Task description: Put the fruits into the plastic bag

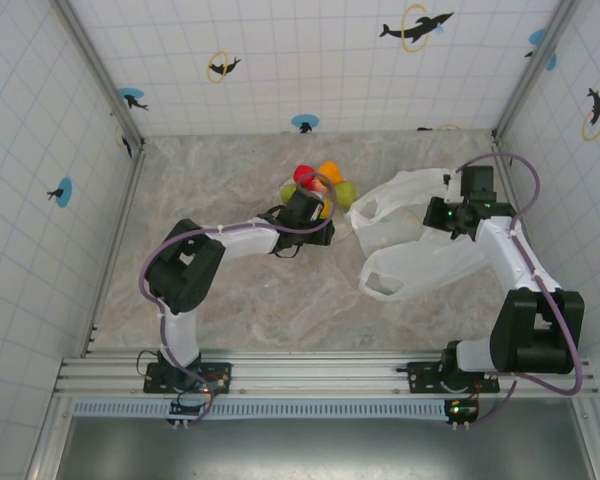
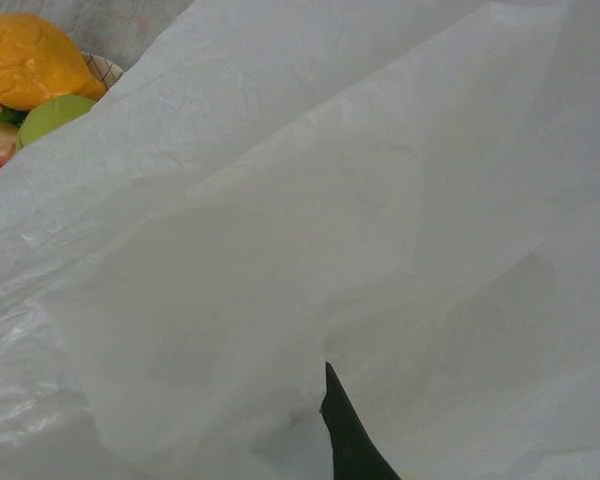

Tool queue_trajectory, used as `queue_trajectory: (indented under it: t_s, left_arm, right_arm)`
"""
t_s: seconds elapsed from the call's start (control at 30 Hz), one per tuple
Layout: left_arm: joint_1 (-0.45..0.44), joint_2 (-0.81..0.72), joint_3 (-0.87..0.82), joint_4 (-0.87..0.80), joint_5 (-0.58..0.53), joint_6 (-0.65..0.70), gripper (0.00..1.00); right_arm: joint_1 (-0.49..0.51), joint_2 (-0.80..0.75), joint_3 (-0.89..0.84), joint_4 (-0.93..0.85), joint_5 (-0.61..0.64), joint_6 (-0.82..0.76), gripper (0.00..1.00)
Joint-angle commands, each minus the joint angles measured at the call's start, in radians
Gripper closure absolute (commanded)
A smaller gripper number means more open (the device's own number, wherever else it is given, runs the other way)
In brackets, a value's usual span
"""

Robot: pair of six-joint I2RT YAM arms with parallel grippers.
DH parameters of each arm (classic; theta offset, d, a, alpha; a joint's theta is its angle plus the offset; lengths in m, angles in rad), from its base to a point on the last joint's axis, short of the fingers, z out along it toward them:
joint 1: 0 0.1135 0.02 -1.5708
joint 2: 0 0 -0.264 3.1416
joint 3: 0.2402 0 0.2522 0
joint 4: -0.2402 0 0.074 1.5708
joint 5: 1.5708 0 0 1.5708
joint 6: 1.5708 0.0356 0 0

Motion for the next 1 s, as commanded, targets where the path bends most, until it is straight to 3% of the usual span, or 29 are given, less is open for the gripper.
queue_trajectory:
  t_s: [0.0, 0.1, 0.23, 0.5, 0.7, 0.97]
  left_arm:
    - [-0.004, -0.074, -0.043, 0.028, 0.015, 0.023, 0.37]
    - [-0.004, -0.169, -0.125, 0.062, 0.053, 0.029, 0.41]
    - [-0.013, -0.315, -0.31, 0.163, 0.209, 0.048, 0.44]
    - [-0.146, -0.462, -0.514, 0.257, 0.296, 0.158, 0.44]
    - [-0.207, -0.334, -0.395, 0.287, 0.255, 0.233, 0.46]
    - [-0.215, -0.192, -0.224, 0.349, 0.262, 0.25, 0.47]
  right_arm:
    - [-0.005, -0.018, -0.006, -0.01, -0.027, 0.009, 1.0]
    - [-0.015, -0.028, -0.001, -0.072, -0.049, 0.014, 1.0]
    - [-0.022, -0.081, -0.007, -0.108, -0.033, 0.046, 1.0]
    - [-0.031, -0.081, -0.01, -0.083, -0.139, 0.16, 1.0]
    - [-0.031, -0.076, -0.001, -0.081, -0.229, 0.179, 1.0]
    - [-0.031, -0.081, -0.012, -0.091, -0.29, 0.178, 1.0]
